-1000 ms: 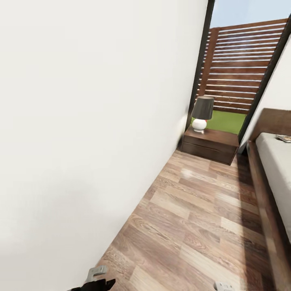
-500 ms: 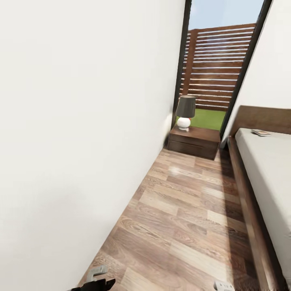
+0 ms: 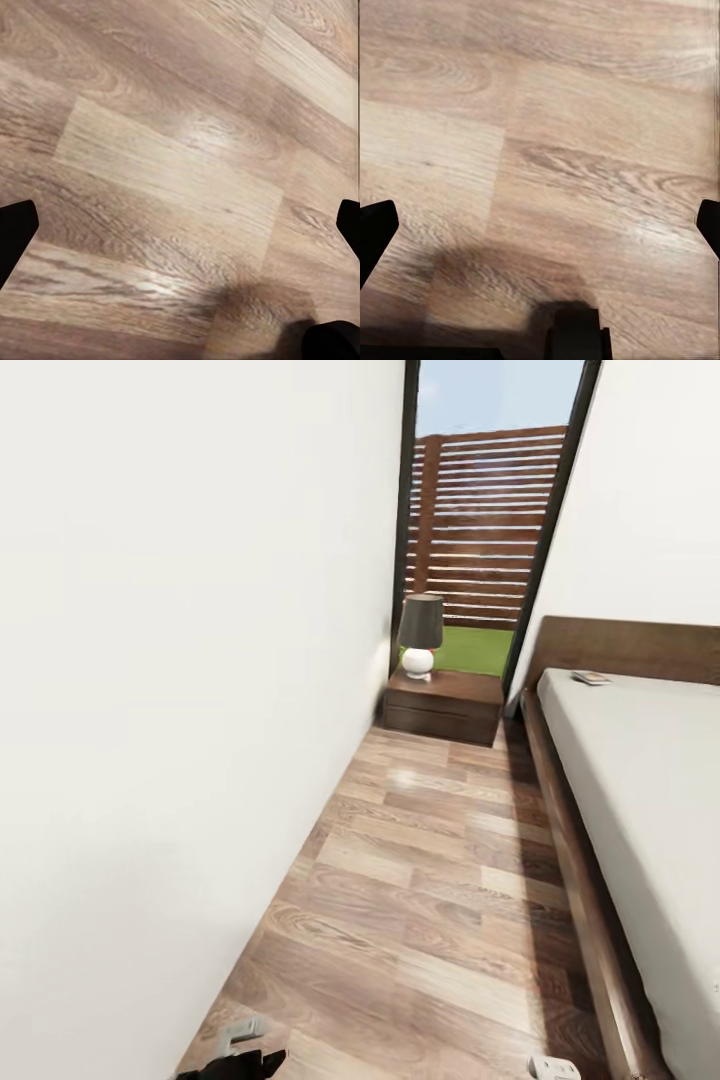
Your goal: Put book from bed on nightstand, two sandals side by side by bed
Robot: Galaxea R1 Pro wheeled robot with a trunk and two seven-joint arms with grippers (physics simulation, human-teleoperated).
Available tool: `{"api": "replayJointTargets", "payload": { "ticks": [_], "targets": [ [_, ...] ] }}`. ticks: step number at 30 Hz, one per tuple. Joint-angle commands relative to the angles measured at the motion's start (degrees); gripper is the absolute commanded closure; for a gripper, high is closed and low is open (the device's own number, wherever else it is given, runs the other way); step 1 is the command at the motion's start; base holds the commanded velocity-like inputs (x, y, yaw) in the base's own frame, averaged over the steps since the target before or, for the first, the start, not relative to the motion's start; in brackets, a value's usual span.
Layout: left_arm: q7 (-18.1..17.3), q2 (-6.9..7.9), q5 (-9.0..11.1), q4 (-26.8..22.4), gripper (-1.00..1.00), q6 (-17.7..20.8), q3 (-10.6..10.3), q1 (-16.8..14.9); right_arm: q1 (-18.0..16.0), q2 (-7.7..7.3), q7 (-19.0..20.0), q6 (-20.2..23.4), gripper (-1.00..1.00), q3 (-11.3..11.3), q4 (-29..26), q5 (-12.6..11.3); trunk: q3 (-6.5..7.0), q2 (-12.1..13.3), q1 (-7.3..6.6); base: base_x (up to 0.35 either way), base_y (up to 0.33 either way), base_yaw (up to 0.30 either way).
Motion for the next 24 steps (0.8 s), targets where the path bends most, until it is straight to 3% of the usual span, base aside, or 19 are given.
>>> {"api": "replayJointTargets", "payload": {
  "ticks": [1,24],
  "targets": [
    [-0.16,0.02,-0.6,0.03,-1.0,-0.23,0.45,-0.02,-0.04,0.01,0.24,0.23,-1.0,-0.5,-0.09,0.6,-0.05,-0.02,-0.01,0.0,0.0,-0.236],
    [-0.16,0.02,-0.6,0.03,-1.0,-0.23,0.48,-0.02,-0.04,-0.01,0.24,0.23,-1.0,-0.5,-0.09,0.6,-0.05,-0.02,-0.01,0.0,0.0,-0.237]
  ]
}}
